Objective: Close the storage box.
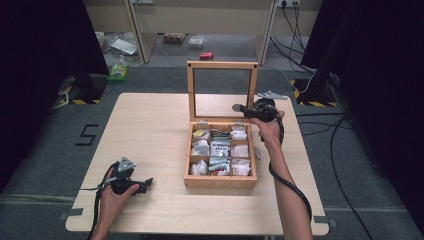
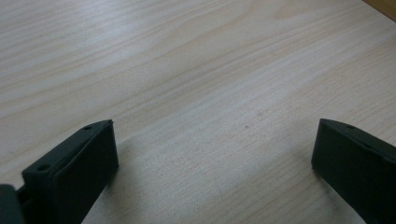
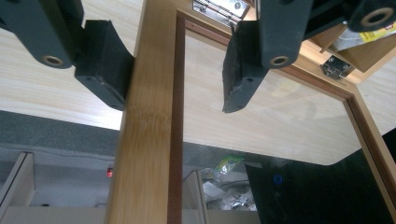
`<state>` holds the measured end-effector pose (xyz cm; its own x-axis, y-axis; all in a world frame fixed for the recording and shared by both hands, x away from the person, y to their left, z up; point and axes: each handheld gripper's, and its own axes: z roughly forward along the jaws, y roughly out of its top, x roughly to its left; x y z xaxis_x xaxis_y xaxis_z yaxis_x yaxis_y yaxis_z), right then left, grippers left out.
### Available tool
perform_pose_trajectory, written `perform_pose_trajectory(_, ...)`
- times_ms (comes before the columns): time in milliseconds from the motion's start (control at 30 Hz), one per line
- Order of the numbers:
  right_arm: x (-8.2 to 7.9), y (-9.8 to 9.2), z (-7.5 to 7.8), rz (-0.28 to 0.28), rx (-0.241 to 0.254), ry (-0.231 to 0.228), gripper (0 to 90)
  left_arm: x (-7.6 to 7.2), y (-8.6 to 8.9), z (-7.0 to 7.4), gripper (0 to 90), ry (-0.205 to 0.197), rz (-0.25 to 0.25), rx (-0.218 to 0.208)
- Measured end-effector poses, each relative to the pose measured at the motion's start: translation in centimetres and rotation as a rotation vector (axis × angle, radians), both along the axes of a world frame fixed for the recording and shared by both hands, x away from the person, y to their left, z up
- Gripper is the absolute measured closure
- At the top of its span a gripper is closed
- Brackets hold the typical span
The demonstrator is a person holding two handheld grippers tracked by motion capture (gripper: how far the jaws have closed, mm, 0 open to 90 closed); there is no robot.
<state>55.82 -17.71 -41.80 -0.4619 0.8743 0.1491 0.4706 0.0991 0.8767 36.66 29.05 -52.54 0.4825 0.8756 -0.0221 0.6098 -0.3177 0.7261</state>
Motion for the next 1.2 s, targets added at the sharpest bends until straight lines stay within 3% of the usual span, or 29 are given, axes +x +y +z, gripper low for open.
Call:
perform_pose_trajectory(233,-0.5,-0.3,-0.2,0.003,-0.015,-0.038,54.8,0.0,0.0,0.0,0.0,0.0,0.0,0.0)
perform_pose_trajectory(767,-1.8,-0.8,-0.1,0.039,-0.009,-0.077,53.9,0.0,0.0,0.0,0.0,-0.001,0.0,-0.001)
perform_pose_trajectory(1200,-3.1,-1.2,0.1,0.043,0.013,-0.083,54.2,0.0,0.0,0.0,0.0,-0.001,0.0,-0.001)
